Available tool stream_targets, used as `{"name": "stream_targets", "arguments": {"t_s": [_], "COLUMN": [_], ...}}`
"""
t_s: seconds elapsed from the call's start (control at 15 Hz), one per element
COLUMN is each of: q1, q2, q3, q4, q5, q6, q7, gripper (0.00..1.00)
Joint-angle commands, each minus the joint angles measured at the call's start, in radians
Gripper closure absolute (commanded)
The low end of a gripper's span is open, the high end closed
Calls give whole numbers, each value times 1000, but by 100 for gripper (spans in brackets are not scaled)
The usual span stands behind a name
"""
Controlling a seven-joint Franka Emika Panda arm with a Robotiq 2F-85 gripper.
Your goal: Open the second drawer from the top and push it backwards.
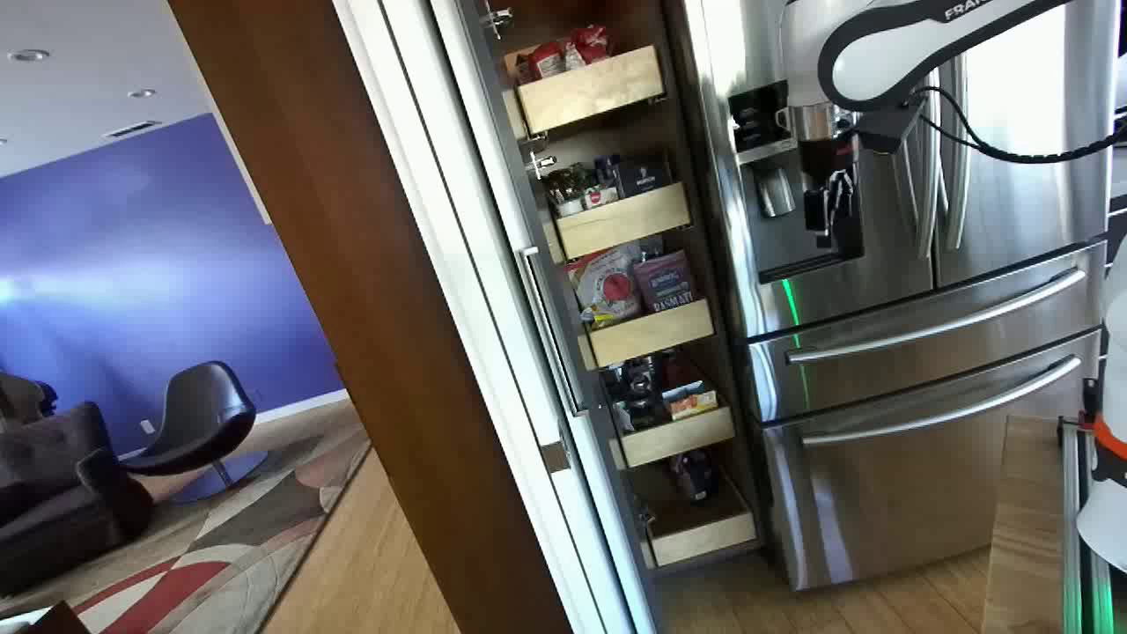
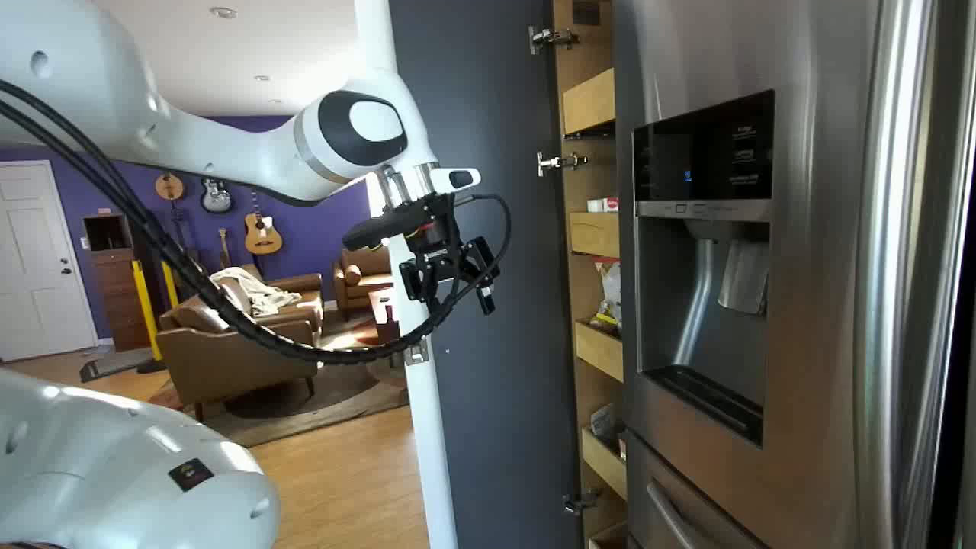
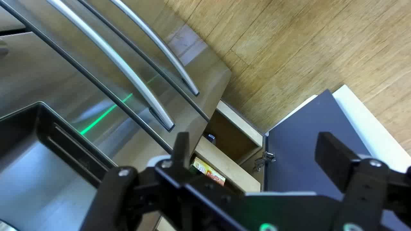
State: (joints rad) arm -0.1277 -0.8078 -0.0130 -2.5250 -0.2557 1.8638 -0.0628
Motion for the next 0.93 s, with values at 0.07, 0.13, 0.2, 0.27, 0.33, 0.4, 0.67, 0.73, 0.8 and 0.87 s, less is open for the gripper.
{"name": "stream_targets", "arguments": {"t_s": [0.07,0.13,0.2,0.27,0.33,0.4,0.67,0.73,0.8,0.87], "q1": [18,18,18,18,18,18,18,18,13,24], "q2": [2,2,2,2,2,2,2,2,24,42], "q3": [-13,-13,-13,-13,-13,-13,-13,-13,-14,-28], "q4": [4,4,4,4,4,4,4,4,14,36], "q5": [-10,-10,-10,-10,-10,-10,-10,-10,-19,-12], "q6": [-6,-6,-6,-6,-6,-6,-6,-6,16,28], "q7": [10,10,10,10,10,10,10,10,15,-12], "gripper": [0,0,0,0,0,0,0,0,0,0]}}
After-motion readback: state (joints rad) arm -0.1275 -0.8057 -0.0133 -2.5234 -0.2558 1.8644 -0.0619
